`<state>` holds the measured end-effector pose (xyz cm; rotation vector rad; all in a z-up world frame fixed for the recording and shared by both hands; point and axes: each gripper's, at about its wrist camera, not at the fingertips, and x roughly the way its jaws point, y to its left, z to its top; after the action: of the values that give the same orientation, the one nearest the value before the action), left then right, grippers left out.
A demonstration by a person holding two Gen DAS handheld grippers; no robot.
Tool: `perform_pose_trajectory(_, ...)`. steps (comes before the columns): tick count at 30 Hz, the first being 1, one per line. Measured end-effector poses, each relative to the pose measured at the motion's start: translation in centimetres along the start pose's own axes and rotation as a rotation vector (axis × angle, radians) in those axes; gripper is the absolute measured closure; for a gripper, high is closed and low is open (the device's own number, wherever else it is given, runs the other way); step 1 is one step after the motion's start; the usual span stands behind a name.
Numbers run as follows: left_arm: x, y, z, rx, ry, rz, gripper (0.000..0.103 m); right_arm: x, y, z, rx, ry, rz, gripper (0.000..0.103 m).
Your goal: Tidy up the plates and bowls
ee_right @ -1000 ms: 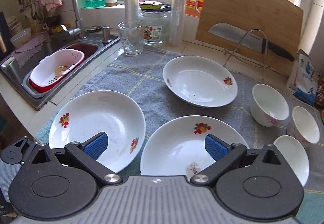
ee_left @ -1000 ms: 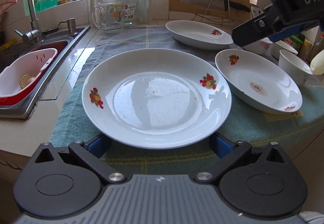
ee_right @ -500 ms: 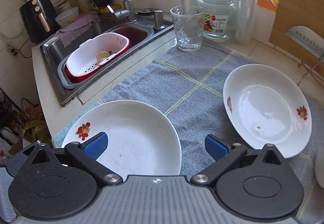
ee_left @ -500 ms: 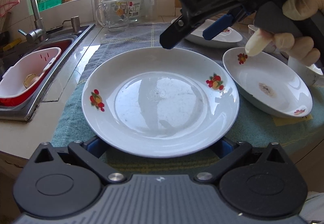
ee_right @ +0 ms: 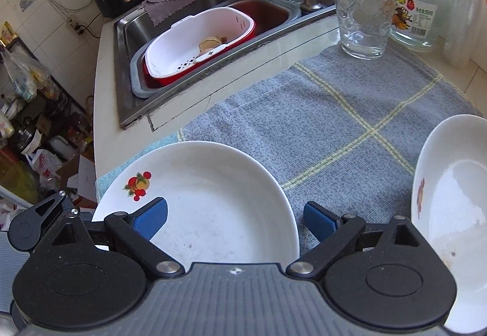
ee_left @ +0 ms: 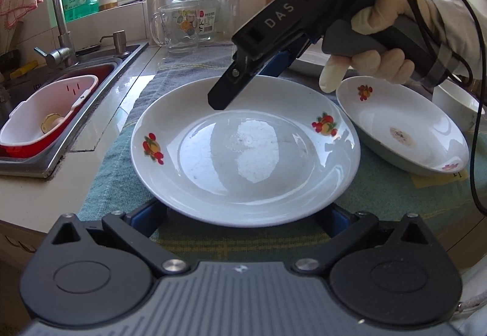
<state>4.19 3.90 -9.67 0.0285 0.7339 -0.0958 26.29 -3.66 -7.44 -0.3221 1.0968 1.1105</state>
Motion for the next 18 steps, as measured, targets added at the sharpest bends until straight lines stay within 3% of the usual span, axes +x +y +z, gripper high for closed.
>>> perform_pose_trajectory(7, 0.0, 0.5, 0.0, 0.018, -0.004, -0.028, 0.001, 0.4, -0.8, 0.9, -0.027, 0.047, 0.083, 0.023)
perform_pose_trajectory(18, 0.1, 0.8, 0.4, 0.049, 0.007, -0.062, 0.002, 0.3, -1.7, 1.3, -0.005, 0.067, 0.141, 0.024)
